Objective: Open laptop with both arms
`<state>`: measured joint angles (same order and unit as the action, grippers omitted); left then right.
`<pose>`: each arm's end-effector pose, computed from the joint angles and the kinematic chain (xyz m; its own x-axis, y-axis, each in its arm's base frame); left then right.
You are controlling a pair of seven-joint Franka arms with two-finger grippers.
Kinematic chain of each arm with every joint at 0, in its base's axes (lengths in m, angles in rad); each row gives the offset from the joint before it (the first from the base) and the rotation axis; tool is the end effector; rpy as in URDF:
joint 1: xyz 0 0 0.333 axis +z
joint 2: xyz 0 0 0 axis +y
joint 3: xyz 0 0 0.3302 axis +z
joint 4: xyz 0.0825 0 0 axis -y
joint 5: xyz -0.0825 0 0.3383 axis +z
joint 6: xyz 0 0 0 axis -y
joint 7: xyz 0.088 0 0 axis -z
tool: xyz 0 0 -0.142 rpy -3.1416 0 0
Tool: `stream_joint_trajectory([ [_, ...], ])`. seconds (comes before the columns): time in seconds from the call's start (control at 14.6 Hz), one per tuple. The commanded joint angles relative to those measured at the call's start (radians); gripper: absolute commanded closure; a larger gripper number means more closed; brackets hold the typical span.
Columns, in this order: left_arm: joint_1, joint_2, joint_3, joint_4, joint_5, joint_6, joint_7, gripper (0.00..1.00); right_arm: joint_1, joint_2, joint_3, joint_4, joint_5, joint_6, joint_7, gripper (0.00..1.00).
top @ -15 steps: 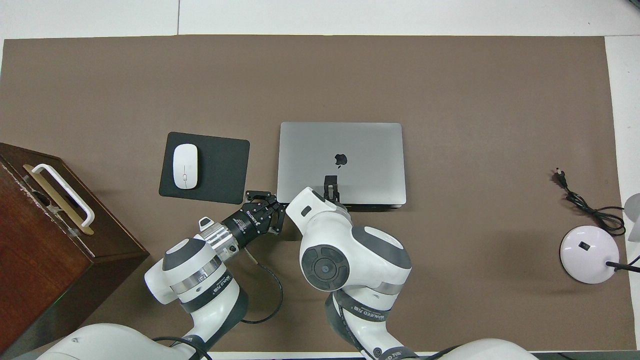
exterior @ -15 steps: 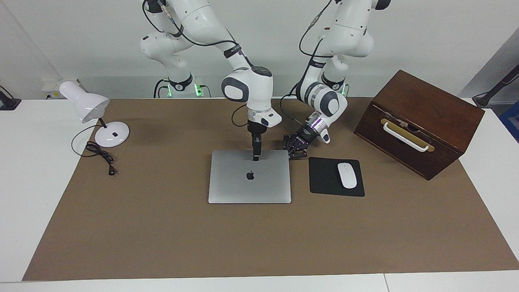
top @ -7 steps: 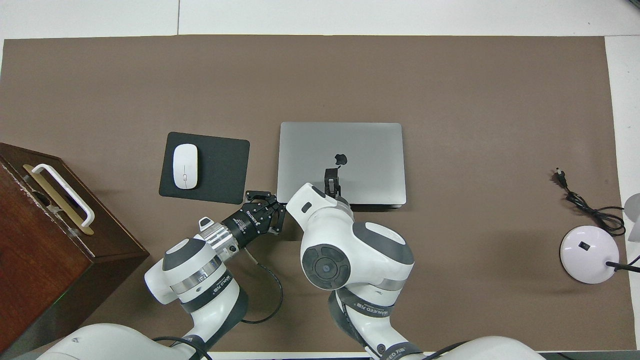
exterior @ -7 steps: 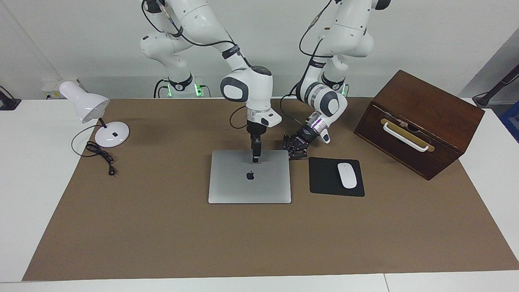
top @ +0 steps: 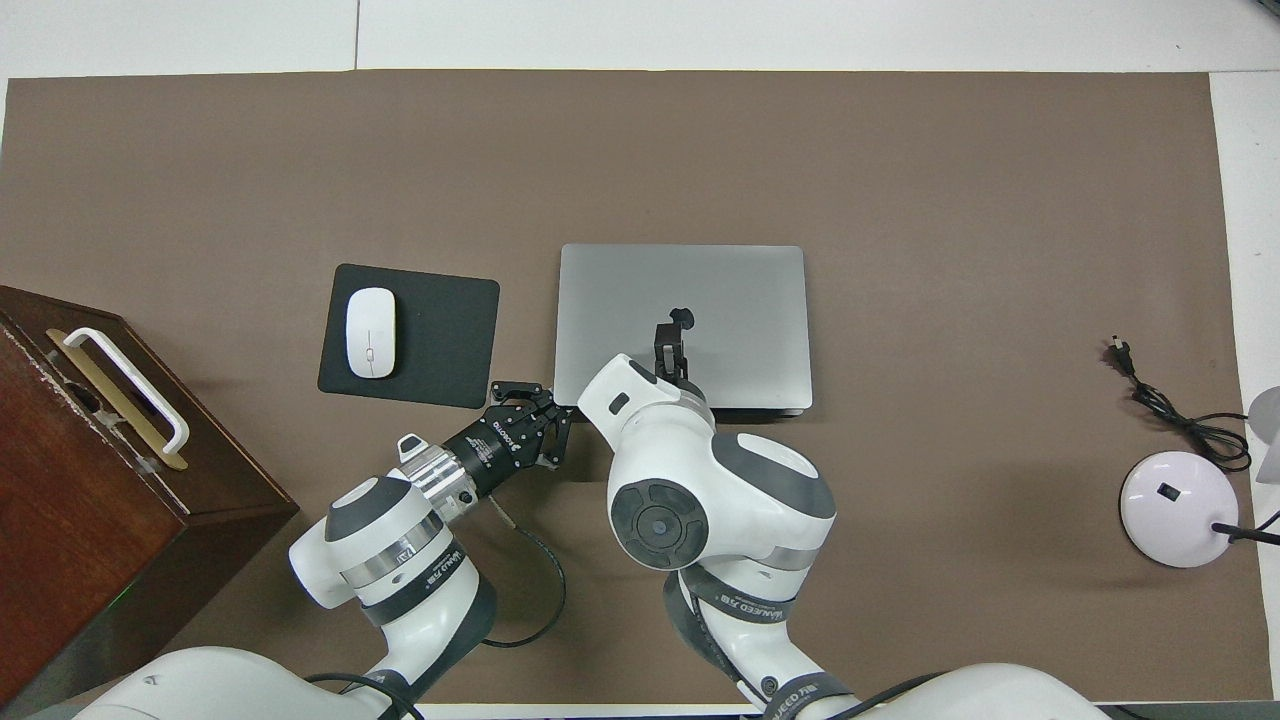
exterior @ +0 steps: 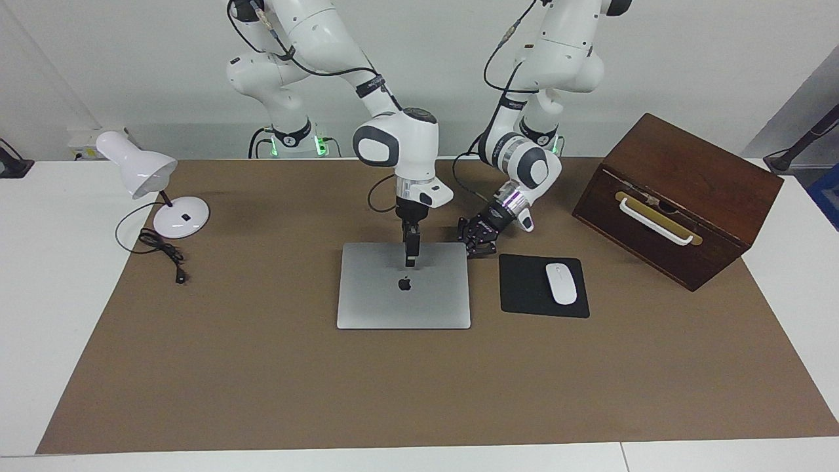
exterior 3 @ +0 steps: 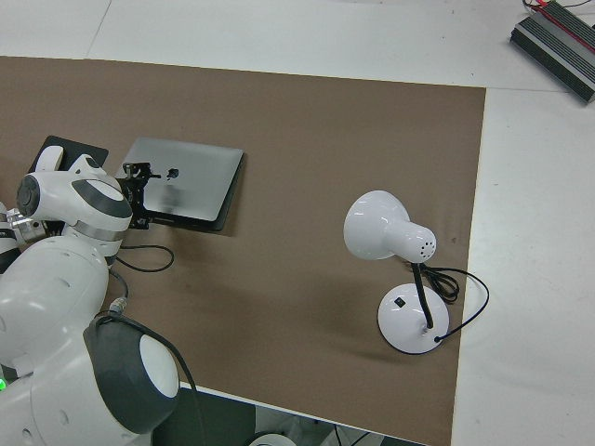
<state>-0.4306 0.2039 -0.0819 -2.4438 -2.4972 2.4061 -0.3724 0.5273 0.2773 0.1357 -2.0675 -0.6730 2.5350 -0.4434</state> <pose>0.4090 -0.2515 0.2482 -0.2798 0.2816 -0.9178 0.8079 0.5855 -0.0667 0.4653 0.3528 0.3303 -0.0260 0.9941 -0.1051 0.9085 0.0673 0.4123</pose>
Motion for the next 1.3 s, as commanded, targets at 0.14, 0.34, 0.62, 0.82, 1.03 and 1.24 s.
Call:
stream_joint_trajectory([
  [0.14,-0.011,0.037,0.011,0.017,-0.026,0.028,0.026,1.0,-0.018,0.019,0.008,0.02,-0.043,0.028,0.031,0.0],
  [0.34,-0.011,0.037,0.011,0.017,-0.026,0.028,0.026,1.0,-0.013,0.019,0.008,0.044,-0.109,0.018,0.047,0.0],
  [0.62,-0.011,0.037,0.011,0.017,-0.026,0.027,0.026,1.0,-0.018,0.02,0.01,0.044,-0.114,0.022,0.068,0.0],
  [0.82,-0.011,0.037,0.011,0.017,-0.026,0.028,0.026,1.0,-0.021,0.02,0.008,0.053,-0.12,0.027,0.068,0.0],
  [1.03,-0.01,0.037,0.011,0.017,-0.026,0.027,0.026,1.0,-0.021,0.023,0.008,0.073,-0.123,0.021,0.068,0.0],
  [1.24,-0.011,0.037,0.011,0.017,-0.026,0.027,0.026,1.0,-0.023,0.023,0.008,0.078,-0.123,0.019,0.066,0.0],
])
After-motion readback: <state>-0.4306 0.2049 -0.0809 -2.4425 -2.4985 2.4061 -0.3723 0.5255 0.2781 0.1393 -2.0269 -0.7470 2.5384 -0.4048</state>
